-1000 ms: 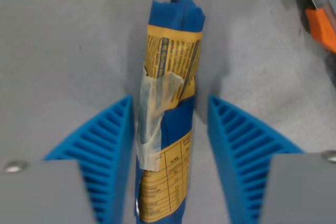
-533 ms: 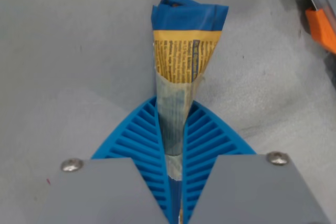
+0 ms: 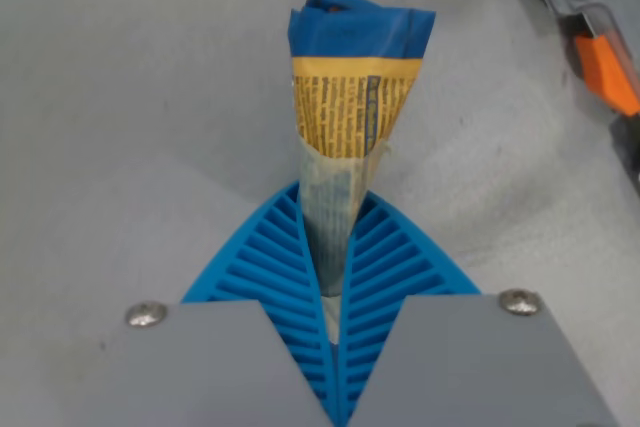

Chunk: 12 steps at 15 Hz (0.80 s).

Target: Pick up the blue bag

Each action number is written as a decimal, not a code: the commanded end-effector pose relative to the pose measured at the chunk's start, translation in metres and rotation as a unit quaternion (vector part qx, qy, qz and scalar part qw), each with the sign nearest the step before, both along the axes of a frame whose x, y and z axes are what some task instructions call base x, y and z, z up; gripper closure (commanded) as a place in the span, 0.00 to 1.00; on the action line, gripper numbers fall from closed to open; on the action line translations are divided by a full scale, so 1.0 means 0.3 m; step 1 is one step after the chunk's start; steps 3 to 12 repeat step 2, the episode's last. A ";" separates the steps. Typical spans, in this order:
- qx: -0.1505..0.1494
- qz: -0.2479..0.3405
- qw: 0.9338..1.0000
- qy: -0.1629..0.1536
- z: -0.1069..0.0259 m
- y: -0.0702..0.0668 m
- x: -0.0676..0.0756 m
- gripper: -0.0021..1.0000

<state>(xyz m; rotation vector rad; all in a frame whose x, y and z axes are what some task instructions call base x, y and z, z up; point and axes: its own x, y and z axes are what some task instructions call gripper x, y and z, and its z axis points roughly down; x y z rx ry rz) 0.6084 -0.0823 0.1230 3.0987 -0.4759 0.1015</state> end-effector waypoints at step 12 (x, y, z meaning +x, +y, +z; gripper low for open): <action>0.015 -0.005 1.000 0.007 0.107 -0.007 -0.012 1.00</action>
